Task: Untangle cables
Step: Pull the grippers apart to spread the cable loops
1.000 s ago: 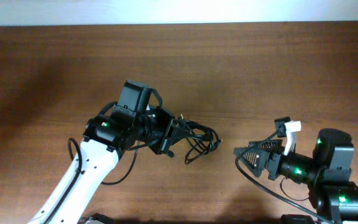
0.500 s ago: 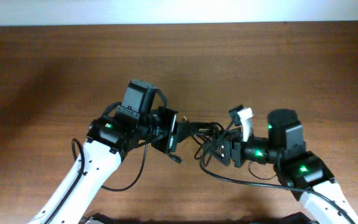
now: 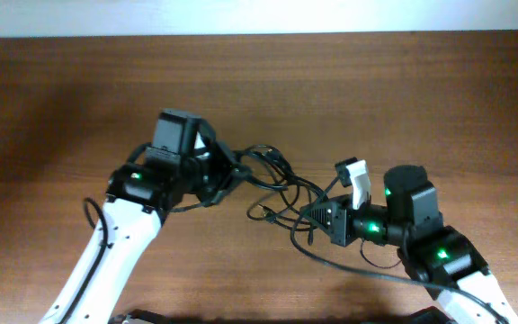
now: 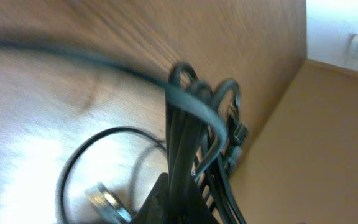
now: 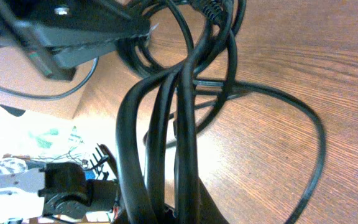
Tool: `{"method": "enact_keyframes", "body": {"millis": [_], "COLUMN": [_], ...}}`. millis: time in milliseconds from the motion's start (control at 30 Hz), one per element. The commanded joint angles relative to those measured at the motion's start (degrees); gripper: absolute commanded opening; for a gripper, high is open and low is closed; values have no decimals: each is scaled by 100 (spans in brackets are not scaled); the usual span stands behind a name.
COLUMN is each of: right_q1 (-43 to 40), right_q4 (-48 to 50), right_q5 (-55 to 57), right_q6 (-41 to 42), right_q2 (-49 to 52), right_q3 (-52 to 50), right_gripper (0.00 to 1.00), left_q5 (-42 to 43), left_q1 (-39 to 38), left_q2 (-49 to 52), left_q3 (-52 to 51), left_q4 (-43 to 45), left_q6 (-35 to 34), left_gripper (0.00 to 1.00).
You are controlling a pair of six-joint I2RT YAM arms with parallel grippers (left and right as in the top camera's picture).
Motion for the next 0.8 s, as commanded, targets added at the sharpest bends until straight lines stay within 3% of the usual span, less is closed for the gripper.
{"method": "enact_keyframes", "body": {"millis": [0,67,233,400,500,633,767], "right_q1": [20,17,17,13,15,15,13], "right_q4": [-63,-66,-66,-223,-302,-302,-254], "right_q5": [-59,-15,916,2227,2761,2863,3193], "right_q6": [-20,-31,-37,396,413,409,411], "right_q2": [-341,-402,-402,-400,-365,-55,614], "right_q3": [31,31,31,33,31,31,31], "right_gripper": [4,4,4,6,10,12,12], "left_q5": [-721,-702,-754,-1707,-1150,415,1585], "left_q1": [557,597,597,597,597,592,590], "left_q2": [26,26,26,26,26,26,26], "left_q3": [48,48,48,48,48,48,48], "left_q4": [-87,-90,-546,-1123,-1115,-1095,-1110], "left_q6": [1770,2529,3648,3985,4892,6749,7619], "left_gripper": [0,0,0,0,0,0,0]}}
